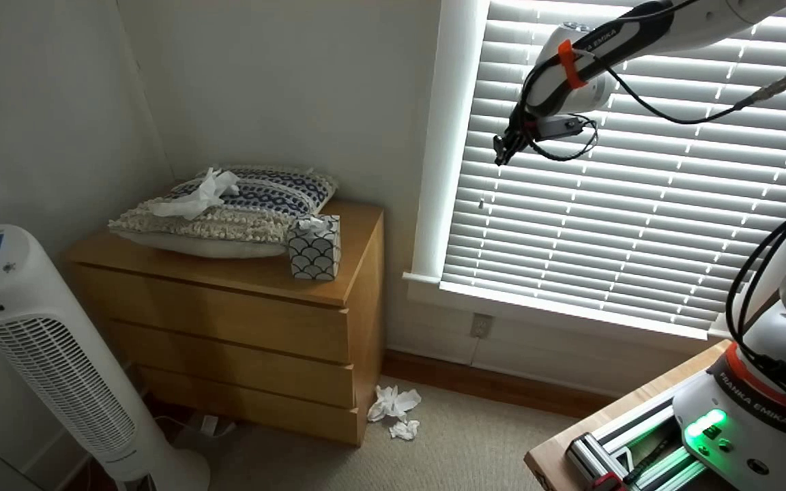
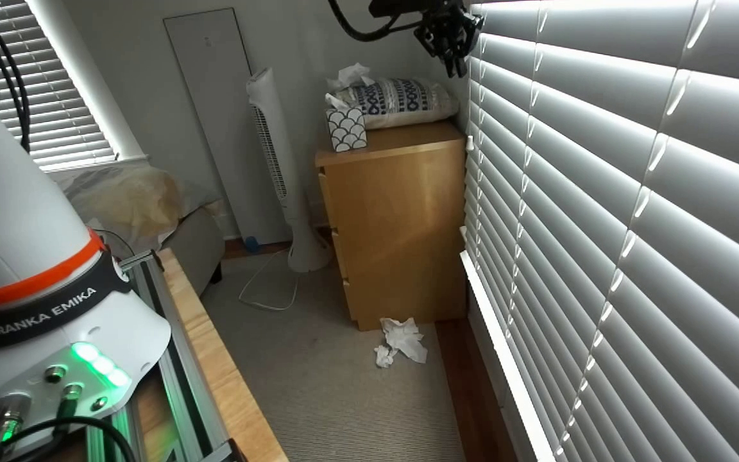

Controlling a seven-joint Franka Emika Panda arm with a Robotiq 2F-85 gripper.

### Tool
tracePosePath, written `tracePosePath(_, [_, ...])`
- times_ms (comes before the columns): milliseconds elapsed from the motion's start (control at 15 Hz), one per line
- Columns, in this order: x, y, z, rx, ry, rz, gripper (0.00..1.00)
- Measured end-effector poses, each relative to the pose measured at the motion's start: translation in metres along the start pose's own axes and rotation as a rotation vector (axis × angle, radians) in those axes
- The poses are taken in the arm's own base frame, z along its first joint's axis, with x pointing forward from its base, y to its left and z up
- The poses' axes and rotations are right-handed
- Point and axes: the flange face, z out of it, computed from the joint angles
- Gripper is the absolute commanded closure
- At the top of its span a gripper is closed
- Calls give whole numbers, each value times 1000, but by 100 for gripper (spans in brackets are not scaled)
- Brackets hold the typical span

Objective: Close the curtain railing

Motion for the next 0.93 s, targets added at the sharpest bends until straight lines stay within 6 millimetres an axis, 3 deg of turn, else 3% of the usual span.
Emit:
tracePosePath(533, [-26,-4,26,-2,-106,43,95])
tracePosePath(933, [-53,-9,66,2,-182,74,95])
